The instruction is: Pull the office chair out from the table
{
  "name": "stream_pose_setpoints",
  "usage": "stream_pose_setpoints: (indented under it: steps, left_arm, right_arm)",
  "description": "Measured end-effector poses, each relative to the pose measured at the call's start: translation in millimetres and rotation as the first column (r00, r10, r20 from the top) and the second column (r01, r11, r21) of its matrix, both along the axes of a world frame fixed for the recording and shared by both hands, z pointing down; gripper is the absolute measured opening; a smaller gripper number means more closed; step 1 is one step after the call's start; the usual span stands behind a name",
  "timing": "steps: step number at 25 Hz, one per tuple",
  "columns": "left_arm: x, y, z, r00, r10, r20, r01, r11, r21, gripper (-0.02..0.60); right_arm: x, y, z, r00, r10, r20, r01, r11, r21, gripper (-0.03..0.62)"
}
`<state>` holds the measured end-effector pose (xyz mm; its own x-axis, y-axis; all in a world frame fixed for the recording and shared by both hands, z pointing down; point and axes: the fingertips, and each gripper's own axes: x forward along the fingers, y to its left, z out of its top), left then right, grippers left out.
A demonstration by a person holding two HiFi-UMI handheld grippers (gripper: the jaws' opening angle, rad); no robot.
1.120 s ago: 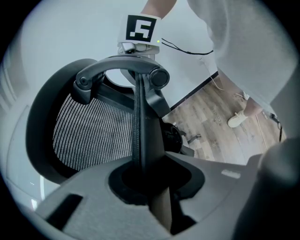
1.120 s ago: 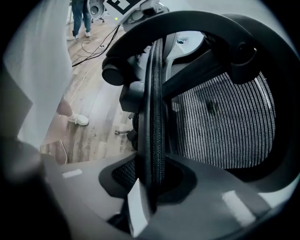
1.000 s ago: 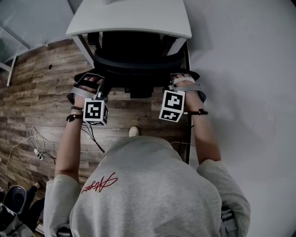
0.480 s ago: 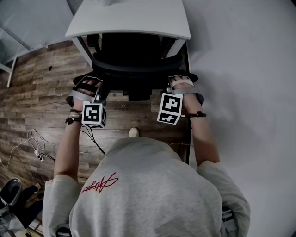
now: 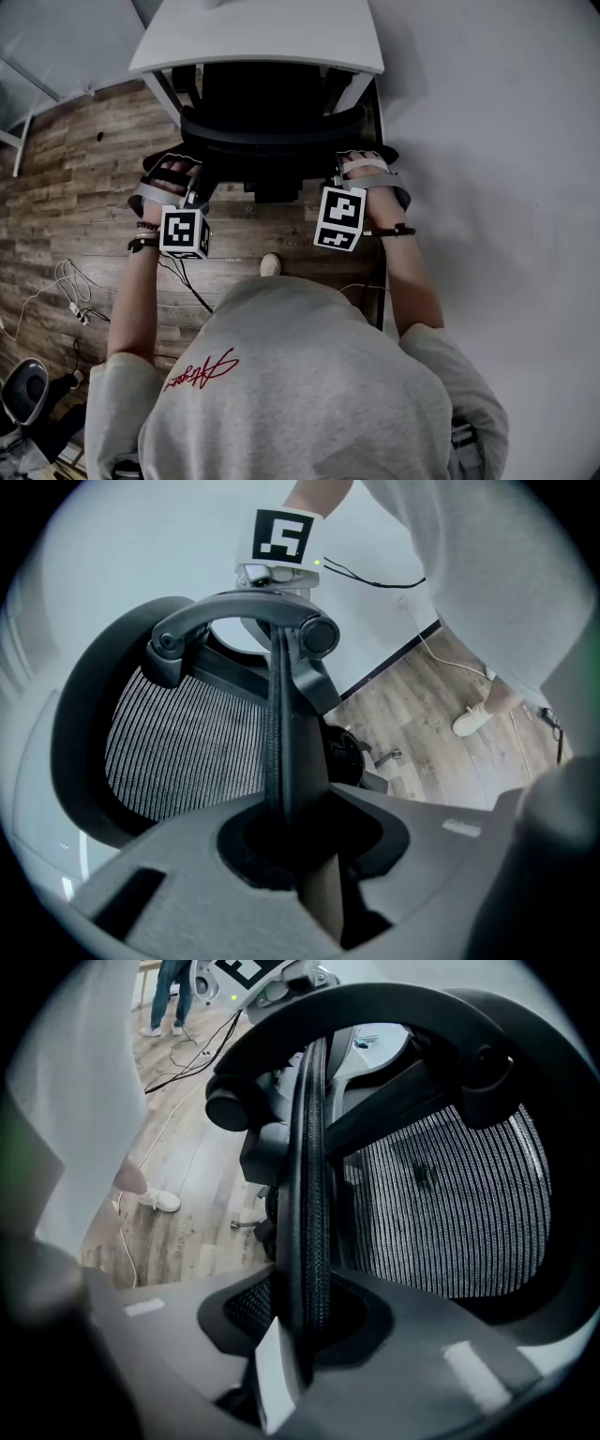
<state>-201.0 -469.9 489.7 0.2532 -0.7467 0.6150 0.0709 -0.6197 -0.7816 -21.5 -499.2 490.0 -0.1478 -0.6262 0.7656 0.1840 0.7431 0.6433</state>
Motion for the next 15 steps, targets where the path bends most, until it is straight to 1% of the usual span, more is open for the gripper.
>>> stream_pose_setpoints:
  steps: [15]
  left_arm:
    - [0.0, 0.9, 0.7, 1.0, -0.002, -0.002, 0.002, 1.0, -0.008, 0.083]
  right_arm:
    - [-0.7, -0.2, 1.2, 1.0, 0.0, -0.001, 0.0, 1.0, 0.002, 0.091]
